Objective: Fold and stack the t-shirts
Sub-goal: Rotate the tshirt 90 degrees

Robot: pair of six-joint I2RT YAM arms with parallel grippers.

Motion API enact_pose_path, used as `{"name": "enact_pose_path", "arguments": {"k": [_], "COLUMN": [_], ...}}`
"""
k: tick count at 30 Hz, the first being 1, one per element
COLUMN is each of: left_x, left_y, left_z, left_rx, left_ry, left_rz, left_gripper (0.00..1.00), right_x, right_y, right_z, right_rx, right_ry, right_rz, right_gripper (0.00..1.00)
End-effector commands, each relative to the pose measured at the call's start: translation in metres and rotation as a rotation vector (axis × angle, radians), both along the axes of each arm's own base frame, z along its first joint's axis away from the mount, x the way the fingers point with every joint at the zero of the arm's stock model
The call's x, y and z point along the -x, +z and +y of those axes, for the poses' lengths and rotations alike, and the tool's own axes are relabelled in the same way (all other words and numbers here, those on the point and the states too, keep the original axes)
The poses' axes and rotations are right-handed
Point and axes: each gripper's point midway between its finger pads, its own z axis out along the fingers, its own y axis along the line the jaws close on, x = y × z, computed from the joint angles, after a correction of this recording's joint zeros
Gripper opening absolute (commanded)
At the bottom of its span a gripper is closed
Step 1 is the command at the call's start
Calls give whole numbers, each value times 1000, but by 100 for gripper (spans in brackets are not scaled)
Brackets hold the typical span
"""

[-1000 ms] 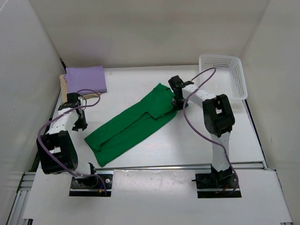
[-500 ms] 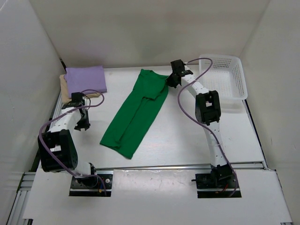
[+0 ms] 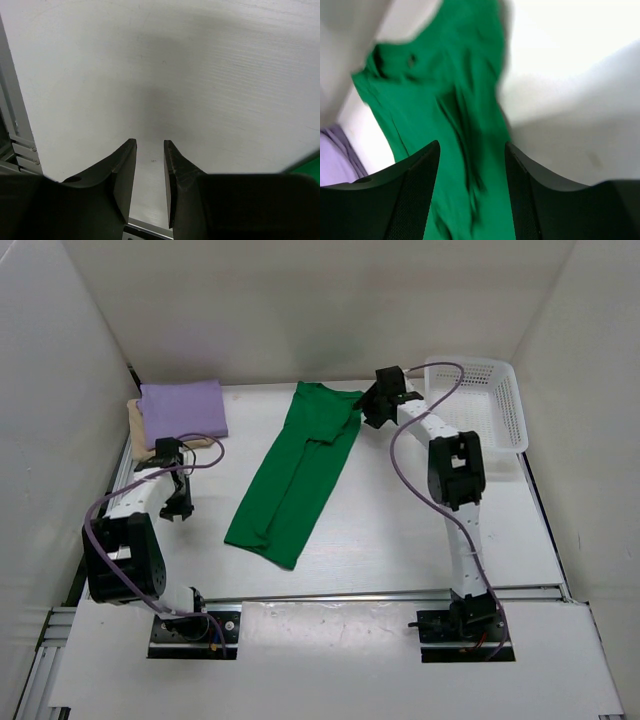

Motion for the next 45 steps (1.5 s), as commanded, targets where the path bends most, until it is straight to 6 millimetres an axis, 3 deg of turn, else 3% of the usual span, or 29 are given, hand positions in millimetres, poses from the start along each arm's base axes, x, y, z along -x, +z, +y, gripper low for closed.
{"name": "enact_pose_path", "arguments": {"k": [1, 2, 3, 5, 6, 7, 8, 9, 10, 11, 12, 13, 15, 16, 18, 19, 20, 25, 28, 32, 34, 36, 37, 40, 43, 44, 45], "left_x": [-6, -2, 0, 1, 3, 4, 5, 6, 10, 12, 17, 18, 28, 31, 41, 43, 48, 77, 87, 96, 102, 104, 103, 103, 96, 91, 87], "left_y": [26, 32, 34, 50, 53, 59, 73, 83, 88, 99, 112, 123, 145, 154, 170, 174, 176, 174, 175, 184, 184, 186, 189, 190, 201, 202, 212], "left_z": [3, 2, 2, 2, 4, 6, 10, 14, 13, 18, 20, 20, 19, 17, 14, 10, 8, 2, 0, -3, -6, -8, -9, -20, -32, -43, -51], "left_rx": [-30, -32, -34, -40, -56, -68, -96, -108, -110, -124, -132, -136, -138, -134, -133, -121, -114, -105, -105, -101, -91, -82, -76, -23, 36, 94, 128], "left_ry": [2, 2, 2, 3, 9, 13, 25, 39, 39, 56, 70, 72, 78, 74, 70, 60, 54, 49, 49, 43, 37, 31, 25, -12, -55, -95, -125], "left_rz": [-93, -111, -123, -178, -190, -213, -259, -285, -298, -326, -374, -409, -486, -515, -584, -613, -618, -607, -604, -634, -626, -626, -636, -636, -649, -650, -673], "left_gripper": [40, 40, 40, 40, 40, 40, 46, 50, 54, 57, 64, 67, 77, 82, 89, 99, 99, 99, 99, 99, 99, 99, 99, 99, 99, 99, 99], "right_x": [36, 49, 65, 102, 124, 143, 165, 194, 211, 234, 253, 282, 327, 359, 384, 393, 411, 445, 452, 458, 465, 469, 464, 460, 461, 469, 469], "right_y": [70, 71, 92, 76, 89, 84, 99, 73, 67, 76, 67, 41, 35, 18, 14, 16, 6, -23, -36, -49, -58, -65, -70, -69, -61, -70, -63], "right_z": [-18, -14, -7, -10, 0, -1, 10, 8, 12, 29, 35, 33, 64, 76, 97, 106, 122, 157, 170, 170, 164, 156, 149, 137, 120, 103, 96], "right_rx": [67, 83, 90, 191, 218, 252, 265, 287, 283, 242, 225, 230, 163, 179, 146, 138, 124, 56, 50, 74, 79, 93, 109, 125, 136, 169, 162], "right_ry": [29, 55, 87, 133, 166, 177, 216, 238, 262, 299, 326, 350, 426, 485, 507, 517, 535, 542, 541, 492, 462, 451, 429, 415, 430, 437, 444], "right_rz": [-50, -38, -57, 15, 3, 40, 14, 83, 98, 76, 104, 175, 196, 232, 246, 236, 257, 306, 325, 394, 427, 444, 441, 425, 395, 412, 395], "right_gripper": [59, 59, 60, 62, 63, 65, 65, 66, 67, 67, 67, 67, 67, 67, 67, 67, 67, 67, 67, 51, 45, 32, 27, 4, 0, 0, 0]}}
